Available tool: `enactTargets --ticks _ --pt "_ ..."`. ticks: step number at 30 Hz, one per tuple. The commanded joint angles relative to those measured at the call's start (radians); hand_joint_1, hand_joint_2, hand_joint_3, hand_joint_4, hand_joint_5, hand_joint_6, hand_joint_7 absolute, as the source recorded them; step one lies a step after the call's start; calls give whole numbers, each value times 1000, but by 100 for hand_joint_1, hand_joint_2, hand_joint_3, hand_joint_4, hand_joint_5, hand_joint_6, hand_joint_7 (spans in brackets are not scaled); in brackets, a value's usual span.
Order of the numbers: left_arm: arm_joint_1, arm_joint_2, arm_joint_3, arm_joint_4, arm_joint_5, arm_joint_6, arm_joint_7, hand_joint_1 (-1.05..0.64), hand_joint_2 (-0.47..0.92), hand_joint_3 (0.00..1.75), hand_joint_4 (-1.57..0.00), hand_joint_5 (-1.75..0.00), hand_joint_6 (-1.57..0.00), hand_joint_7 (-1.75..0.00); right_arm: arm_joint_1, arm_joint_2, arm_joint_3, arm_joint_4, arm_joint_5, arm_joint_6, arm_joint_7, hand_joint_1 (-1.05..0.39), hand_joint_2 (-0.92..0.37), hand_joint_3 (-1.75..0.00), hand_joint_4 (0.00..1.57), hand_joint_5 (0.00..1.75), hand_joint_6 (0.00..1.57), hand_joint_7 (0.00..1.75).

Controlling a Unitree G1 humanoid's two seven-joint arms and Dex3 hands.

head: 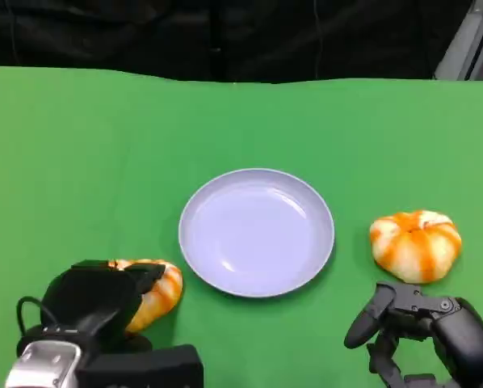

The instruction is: Grasp the bread from the table and place it into the plate.

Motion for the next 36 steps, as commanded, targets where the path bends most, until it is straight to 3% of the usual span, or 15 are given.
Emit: enactTargets --ticks 1,2,3,4,6,7,9,10,12,14,16,19,26,31,36 --pt "-12 30 -22 88 -20 -12 40 -48 92 7 -67 -23 -57 -3 1 -6 -2 0 -4 -5 -10 3 -39 -122 84 146 80 121" --pt "-11 30 -17 102 -34 -39 90 -43 92 6 -75 -31 -63 -4 1 -7 -2 0 -7 -5 -11 3 -39 -122 84 146 80 121" --pt "-11 30 -14 113 -46 -59 128 -32 92 4 -79 -86 -84 -6 1 -8 -2 -1 -9 -5 -12 3 -39 -122 85 146 80 121" --pt "-9 25 -7 122 -66 -76 164 -27 92 4 -77 -111 -92 -6 0 -8 -2 1 -9 -7 -12 3 -39 -122 85 146 80 121" --pt "-4 24 4 128 -98 -108 224 -21 89 2 -80 -148 -118 -15 0 -7 -2 2 -7 -5 -13 3 -39 -122 85 146 80 121" --pt "-4 27 5 130 -108 -118 242 -20 89 2 -81 -156 -125 -19 0 -6 -1 2 -6 -4 -13 3 -39 -122 85 146 80 121" --pt "-6 36 6 135 -124 -145 277 -18 90 5 -82 -162 -126 -29 -3 -7 -1 4 -8 -3 -13 3 -39 -122 85 145 81 120" --pt "-8 40 5 138 -130 -153 288 -18 90 10 -82 -167 -114 -56 -5 -7 -1 5 -9 -3 -14 3 -39 -122 85 145 81 120" --pt "-2 47 8 120 -136 -155 295 -19 90 18 -80 -172 -100 -83 -4 -5 0 3 -10 1 -14 2 -39 -121 85 145 81 120" --pt "5 50 12 104 -141 -156 300 -20 90 23 -79 -174 -96 -89 -4 -5 1 3 -13 1 -16 3 -39 -121 85 145 81 120" --pt "10 52 17 91 -150 -160 309 -19 76 61 -80 -174 -95 -95 -5 -8 2 5 -25 -3 -19 2 -39 -120 85 144 81 119" --pt "21 58 22 59 -151 -156 318 -19 64 90 -81 -175 -93 -103 -4 -6 1 5 -23 -1 -18 3 -40 -120 86 144 81 119" --pt "32 64 31 61 -147 -193 409 -16 54 100 -85 -170 -98 -96 -5 -6 0 12 -19 -6 -17 3 -40 -119 86 145 81 119" --pt "7 66 24 172 -125 -308 651 -12 37 115 -90 -174 -85 -142 -6 -7 2 11 -24 -7 -18 3 -40 -119 86 145 81 119" --pt "-19 57 17 231 -111 -365 789 -13 36 124 -92 -175 -78 -158 -5 -5 2 12 -19 -7 -17 3 -41 -118 86 145 81 118"
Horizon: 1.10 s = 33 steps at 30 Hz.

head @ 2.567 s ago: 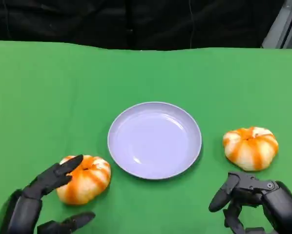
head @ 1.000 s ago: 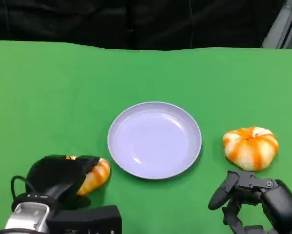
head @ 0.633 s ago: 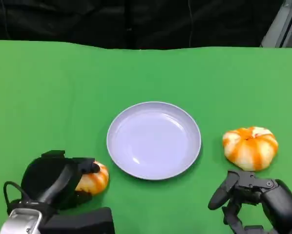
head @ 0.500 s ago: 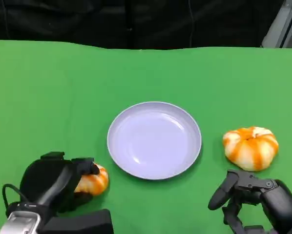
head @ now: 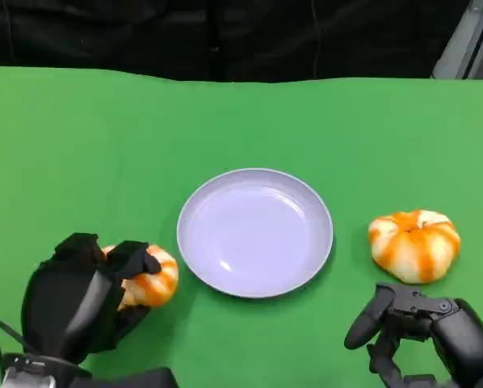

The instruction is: Grasp the bread from the table and place it into the plate.

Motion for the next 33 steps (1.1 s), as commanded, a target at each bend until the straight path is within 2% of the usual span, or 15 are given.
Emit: enactTargets --ticks 1,7,17,25,33 --pt "-26 13 -1 29 13 -35 92 -13 36 125 -92 -175 -77 -159 -4 -5 0 2 6 -5 -4 3 -41 -118 86 145 81 118" --pt "-35 17 2 -21 19 -38 94 -13 36 130 -93 -175 -78 -161 1 -3 2 -8 7 -1 -4 4 -41 -118 86 143 81 118" --pt "-107 -8 3 -118 -26 -30 -48 -13 25 142 -95 -175 -81 -157 1 -8 -1 -12 10 5 0 3 -40 -120 85 143 81 119" --pt "-212 -42 -30 -33 -37 -45 -94 -18 27 144 -95 -175 -75 -167 6 -8 0 -15 10 2 -1 4 -40 -120 85 143 81 119" --pt "-313 -102 -69 77 -46 -40 -124 -18 29 140 -94 -175 -73 -169 13 -7 3 -19 3 -2 -5 2 -40 -119 85 144 81 119"
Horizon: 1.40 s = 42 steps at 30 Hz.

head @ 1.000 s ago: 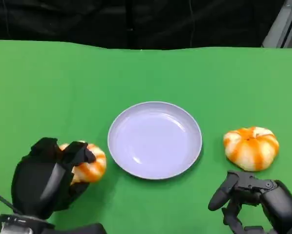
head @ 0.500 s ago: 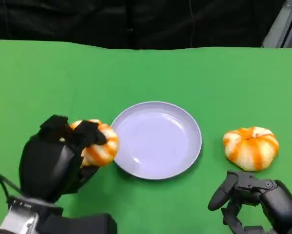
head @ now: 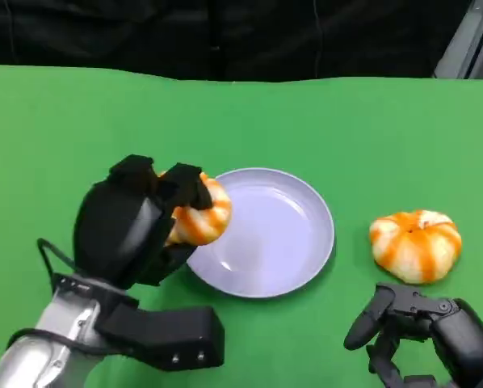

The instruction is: Grasp the bread from the table and place it into the plate.

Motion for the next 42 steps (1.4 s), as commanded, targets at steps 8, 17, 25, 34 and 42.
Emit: enactTargets --ticks 8,17,25,34,42 --pt "-147 -74 -56 188 -8 10 -21 -17 27 132 -94 -175 -73 -169 16 -6 -1 -15 11 -4 -2 3 -41 -118 86 144 81 119" --pt "-241 -143 -98 362 -24 15 -2 -21 32 125 -90 -175 -71 -173 21 -6 1 -24 5 1 -3 3 -41 -119 86 144 82 118" --pt "-293 -185 -114 443 -58 37 -57 -19 42 101 -83 -175 -71 -156 30 -8 2 -32 2 -1 -3 3 -40 -120 85 144 82 118" --pt "-297 -154 -146 370 -89 123 -355 -56 89 33 -11 -62 -27 -22 38 -7 2 -46 2 12 -1 3 -42 -117 85 143 82 117" --pt "-284 -116 -174 257 -83 227 -596 -87 92 54 0 -4 -3 -1 33 -5 2 -34 12 6 0 3 -41 -119 86 144 82 118"
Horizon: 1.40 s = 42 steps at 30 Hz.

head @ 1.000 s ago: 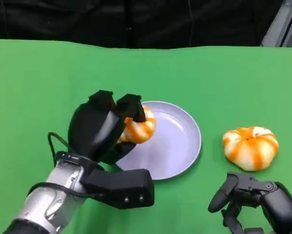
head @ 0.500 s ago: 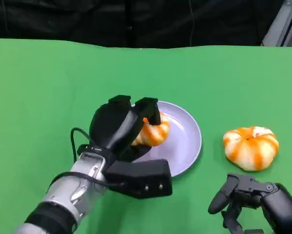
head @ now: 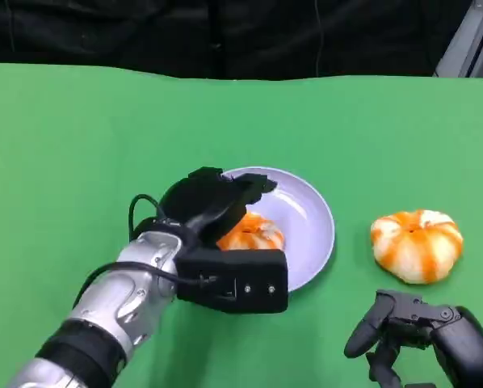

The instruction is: Grasp the bread from the table and place it into the plate.

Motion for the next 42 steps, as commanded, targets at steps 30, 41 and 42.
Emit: enactTargets --ticks 30,41,42 --pt "337 293 172 -696 -156 63 -331 -94 92 60 -4 -4 -3 -1 -13 -4 1 10 3 -3 -6 2 -41 -118 86 144 82 118" --pt "631 303 317 -903 -252 28 -277 -63 92 44 -22 -18 -19 -7 -17 -6 4 2 1 11 -7 2 -41 -118 87 143 82 118" --pt "655 300 328 -913 -266 17 -269 -61 92 42 -23 -18 -21 -7 -16 -6 4 2 3 12 -6 2 -41 -118 87 143 82 118"
